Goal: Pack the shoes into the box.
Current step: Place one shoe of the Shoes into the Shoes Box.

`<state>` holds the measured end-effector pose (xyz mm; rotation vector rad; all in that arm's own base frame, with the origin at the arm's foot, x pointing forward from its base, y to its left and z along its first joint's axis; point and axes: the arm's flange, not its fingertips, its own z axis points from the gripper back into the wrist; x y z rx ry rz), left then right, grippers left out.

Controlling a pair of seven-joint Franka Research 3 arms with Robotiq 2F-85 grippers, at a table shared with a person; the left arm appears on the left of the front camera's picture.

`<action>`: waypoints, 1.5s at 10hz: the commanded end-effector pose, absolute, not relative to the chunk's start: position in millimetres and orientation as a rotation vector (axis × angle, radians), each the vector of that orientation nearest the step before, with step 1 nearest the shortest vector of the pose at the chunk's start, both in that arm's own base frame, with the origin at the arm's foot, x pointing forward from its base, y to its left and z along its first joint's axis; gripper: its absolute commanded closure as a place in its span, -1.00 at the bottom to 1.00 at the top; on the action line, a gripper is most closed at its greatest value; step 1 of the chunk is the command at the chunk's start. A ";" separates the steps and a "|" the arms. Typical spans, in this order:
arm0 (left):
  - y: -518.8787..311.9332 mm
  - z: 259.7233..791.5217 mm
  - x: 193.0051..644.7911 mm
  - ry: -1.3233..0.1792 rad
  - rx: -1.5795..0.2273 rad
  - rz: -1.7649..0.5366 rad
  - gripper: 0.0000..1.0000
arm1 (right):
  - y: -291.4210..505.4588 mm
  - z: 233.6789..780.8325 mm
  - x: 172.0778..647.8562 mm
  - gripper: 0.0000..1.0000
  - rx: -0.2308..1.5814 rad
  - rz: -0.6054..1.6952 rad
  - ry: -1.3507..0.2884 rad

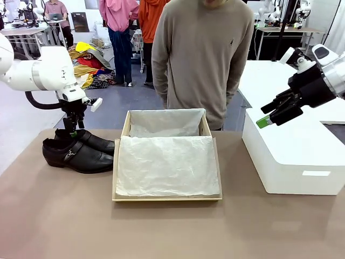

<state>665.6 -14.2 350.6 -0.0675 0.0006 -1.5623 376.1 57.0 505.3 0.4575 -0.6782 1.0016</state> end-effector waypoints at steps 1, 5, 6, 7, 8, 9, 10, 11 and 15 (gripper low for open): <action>-11.9 351.7 672.4 0.025 -0.060 -1.587 -0.27 | 56.8 504.4 380.1 -1.00 0.471 1.026 -0.708; -12.5 352.6 672.6 0.039 -0.061 -1.603 1.00 | 56.8 504.4 380.1 -1.00 0.471 1.026 -0.708; -12.4 352.5 672.2 0.042 -0.059 -1.606 1.00 | 56.8 504.4 380.1 -1.00 0.471 1.026 -0.708; -12.3 352.5 671.7 0.045 -0.057 -1.607 1.00 | 56.8 504.4 380.1 -1.00 0.471 1.026 -0.708; -12.2 352.2 671.6 0.051 -0.052 -1.607 1.00 | 56.8 504.4 380.1 -1.00 0.471 1.026 -0.708; -12.4 352.6 671.1 0.055 -0.044 -1.609 1.00 | 56.8 504.4 380.1 -1.00 0.471 1.026 -0.708; -11.8 353.3 670.1 0.057 -0.022 -1.604 1.00 | 56.8 504.4 380.1 -1.00 0.471 1.026 -0.708; -11.3 354.9 669.0 0.062 0.003 -1.595 1.00 | 56.8 504.4 380.1 -1.00 0.471 1.026 -0.708; -0.1 381.9 658.1 0.015 0.037 -1.556 1.00 | 56.8 504.4 380.1 -1.00 0.471 1.026 -0.708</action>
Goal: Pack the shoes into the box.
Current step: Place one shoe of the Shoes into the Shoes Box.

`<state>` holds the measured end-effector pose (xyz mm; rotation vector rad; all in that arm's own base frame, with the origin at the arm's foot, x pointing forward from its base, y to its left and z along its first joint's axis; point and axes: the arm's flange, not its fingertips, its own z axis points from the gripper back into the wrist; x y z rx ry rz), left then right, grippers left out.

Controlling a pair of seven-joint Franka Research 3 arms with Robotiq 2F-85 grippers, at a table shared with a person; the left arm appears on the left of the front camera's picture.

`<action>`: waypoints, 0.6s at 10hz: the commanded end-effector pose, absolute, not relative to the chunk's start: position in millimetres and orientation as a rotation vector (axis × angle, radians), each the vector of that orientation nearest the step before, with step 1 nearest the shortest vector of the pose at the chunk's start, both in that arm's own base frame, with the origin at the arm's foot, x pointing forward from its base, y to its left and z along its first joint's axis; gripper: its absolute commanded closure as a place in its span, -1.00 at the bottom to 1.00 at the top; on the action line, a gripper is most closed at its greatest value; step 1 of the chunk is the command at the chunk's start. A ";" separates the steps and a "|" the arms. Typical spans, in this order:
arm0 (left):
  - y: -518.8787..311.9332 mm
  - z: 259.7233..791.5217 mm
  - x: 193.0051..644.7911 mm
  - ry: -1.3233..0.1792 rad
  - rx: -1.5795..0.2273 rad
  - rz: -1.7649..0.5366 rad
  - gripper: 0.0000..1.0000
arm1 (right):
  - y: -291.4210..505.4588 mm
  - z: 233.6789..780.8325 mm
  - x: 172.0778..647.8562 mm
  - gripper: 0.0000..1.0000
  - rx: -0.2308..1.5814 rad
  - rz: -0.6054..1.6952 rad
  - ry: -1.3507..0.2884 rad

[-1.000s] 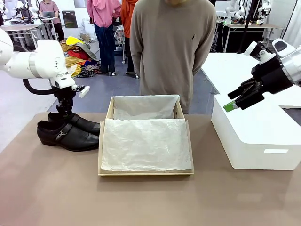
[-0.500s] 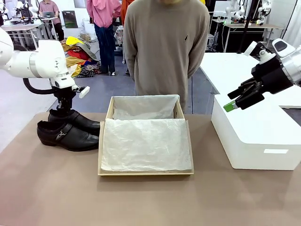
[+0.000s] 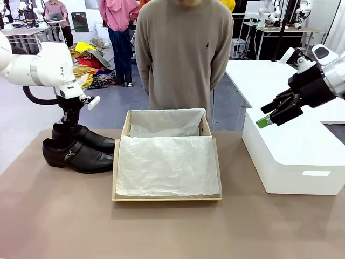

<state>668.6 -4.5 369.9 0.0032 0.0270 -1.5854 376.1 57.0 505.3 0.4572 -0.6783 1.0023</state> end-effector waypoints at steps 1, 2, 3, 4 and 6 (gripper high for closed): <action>5.7 389.1 658.9 0.006 0.059 -1.524 1.00 | 56.8 504.4 380.1 -1.00 0.471 1.026 -0.708; 15.3 396.3 662.9 0.006 0.081 -1.479 1.00 | 56.8 504.4 380.1 -1.00 0.471 1.026 -0.708; 27.9 410.7 668.1 0.005 0.098 -1.428 1.00 | 56.8 504.4 380.1 -1.00 0.471 1.026 -0.708; 38.4 427.9 671.9 -0.041 0.126 -1.388 1.00 | 56.8 504.4 380.1 -1.00 0.471 1.026 -0.708; 53.8 460.0 677.1 -0.088 0.166 -1.361 1.00 | 56.8 504.4 380.1 -1.00 0.471 1.026 -0.708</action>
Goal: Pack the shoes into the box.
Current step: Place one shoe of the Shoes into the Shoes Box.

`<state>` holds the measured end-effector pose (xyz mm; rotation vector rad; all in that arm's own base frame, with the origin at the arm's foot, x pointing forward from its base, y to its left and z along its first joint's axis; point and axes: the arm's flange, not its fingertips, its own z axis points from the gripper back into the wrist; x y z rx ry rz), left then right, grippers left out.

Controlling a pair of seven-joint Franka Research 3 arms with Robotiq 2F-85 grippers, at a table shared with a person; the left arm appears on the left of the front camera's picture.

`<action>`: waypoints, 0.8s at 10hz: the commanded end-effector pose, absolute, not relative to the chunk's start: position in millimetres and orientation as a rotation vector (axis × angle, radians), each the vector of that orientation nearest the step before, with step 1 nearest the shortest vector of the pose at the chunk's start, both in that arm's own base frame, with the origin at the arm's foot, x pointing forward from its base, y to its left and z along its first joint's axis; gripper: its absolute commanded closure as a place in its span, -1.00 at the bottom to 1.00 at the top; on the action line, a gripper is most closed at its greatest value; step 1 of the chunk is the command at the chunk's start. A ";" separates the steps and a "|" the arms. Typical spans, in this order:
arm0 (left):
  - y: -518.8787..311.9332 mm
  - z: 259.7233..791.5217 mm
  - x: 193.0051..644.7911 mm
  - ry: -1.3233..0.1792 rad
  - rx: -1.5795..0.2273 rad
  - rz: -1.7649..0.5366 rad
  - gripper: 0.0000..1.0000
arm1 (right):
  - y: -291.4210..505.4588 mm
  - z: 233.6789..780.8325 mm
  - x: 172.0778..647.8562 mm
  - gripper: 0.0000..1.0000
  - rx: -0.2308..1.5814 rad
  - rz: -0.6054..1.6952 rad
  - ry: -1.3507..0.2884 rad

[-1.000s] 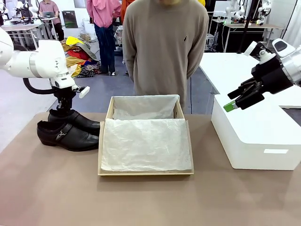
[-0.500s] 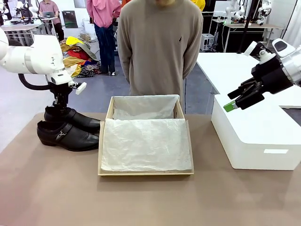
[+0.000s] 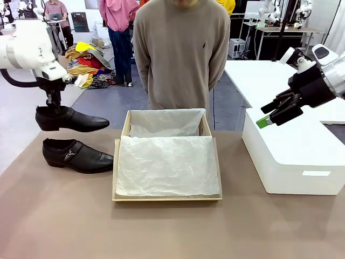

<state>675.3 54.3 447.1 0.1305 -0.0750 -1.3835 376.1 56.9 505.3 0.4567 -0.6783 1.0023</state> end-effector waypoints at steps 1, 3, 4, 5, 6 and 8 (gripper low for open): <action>56.4 473.0 677.3 -0.089 0.157 -1.356 1.00 | 56.8 504.4 380.1 -1.00 0.471 1.026 -0.708; 46.8 499.0 671.9 -0.096 0.124 -1.337 1.00 | 56.8 504.4 380.1 -1.00 0.471 1.026 -0.708; 38.1 512.1 666.0 -0.111 0.097 -1.316 1.00 | 56.8 504.4 380.1 -1.00 0.471 1.026 -0.708; 26.8 524.4 659.1 -0.119 0.083 -1.310 1.00 | 56.8 504.4 380.1 -1.00 0.471 1.026 -0.708; 12.4 536.4 651.4 -0.118 0.061 -1.316 1.00 | 56.8 504.4 380.1 -1.00 0.471 1.026 -0.708; -15.0 552.2 637.5 -0.120 0.048 -1.328 1.00 | 56.8 504.4 380.1 -1.00 0.471 1.026 -0.708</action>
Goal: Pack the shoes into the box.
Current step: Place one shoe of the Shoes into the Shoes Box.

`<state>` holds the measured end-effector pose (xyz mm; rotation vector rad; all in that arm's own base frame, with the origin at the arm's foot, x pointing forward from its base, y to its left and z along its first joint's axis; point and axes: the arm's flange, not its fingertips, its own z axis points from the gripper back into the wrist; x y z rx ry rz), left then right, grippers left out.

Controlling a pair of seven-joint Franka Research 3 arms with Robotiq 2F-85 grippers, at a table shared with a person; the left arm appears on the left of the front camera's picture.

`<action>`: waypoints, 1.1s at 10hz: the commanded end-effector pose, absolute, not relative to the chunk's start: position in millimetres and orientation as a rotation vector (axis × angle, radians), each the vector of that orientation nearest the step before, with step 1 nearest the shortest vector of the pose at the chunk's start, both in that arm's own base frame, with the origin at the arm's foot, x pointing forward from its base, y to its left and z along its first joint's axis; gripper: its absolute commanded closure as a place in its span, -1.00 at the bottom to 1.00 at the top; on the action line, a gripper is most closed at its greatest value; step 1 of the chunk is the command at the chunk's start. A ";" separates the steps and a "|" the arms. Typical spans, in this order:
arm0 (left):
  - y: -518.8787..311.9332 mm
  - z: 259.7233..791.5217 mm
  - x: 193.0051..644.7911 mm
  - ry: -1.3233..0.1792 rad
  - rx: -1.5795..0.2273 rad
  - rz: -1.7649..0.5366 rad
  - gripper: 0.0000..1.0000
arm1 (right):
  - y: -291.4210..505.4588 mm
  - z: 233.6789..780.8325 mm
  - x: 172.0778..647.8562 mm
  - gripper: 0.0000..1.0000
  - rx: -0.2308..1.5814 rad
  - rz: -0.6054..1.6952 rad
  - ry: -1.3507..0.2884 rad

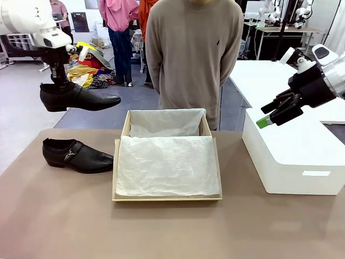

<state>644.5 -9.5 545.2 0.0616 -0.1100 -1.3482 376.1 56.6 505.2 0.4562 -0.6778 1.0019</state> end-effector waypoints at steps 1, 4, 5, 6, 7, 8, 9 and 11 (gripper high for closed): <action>-29.0 556.0 631.4 -0.116 0.054 -1.333 1.00 | 56.8 504.4 380.1 -1.00 0.471 1.026 -0.708; -48.4 557.0 622.0 -0.045 0.083 -1.299 1.00 | 56.8 504.4 380.1 -1.00 0.471 1.026 -0.708; -48.5 559.5 632.2 -0.104 0.058 -1.344 1.00 | 56.8 504.4 380.1 -1.00 0.471 1.026 -0.708; -48.5 559.5 632.2 -0.104 0.058 -1.344 1.00 | 56.8 504.4 380.1 -1.00 0.471 1.026 -0.708; -48.5 559.5 632.2 -0.104 0.058 -1.344 1.00 | 56.8 504.4 380.1 -1.00 0.471 1.026 -0.708; -48.5 559.5 632.2 -0.104 0.058 -1.344 1.00 | 56.8 504.4 380.1 -1.00 0.471 1.026 -0.708; -48.5 559.5 632.2 -0.104 0.058 -1.344 1.00 | 56.8 504.4 380.1 -1.00 0.471 1.026 -0.708; -51.1 554.2 632.6 -0.083 0.060 -1.331 1.00 | 56.8 504.4 380.1 -1.00 0.471 1.026 -0.708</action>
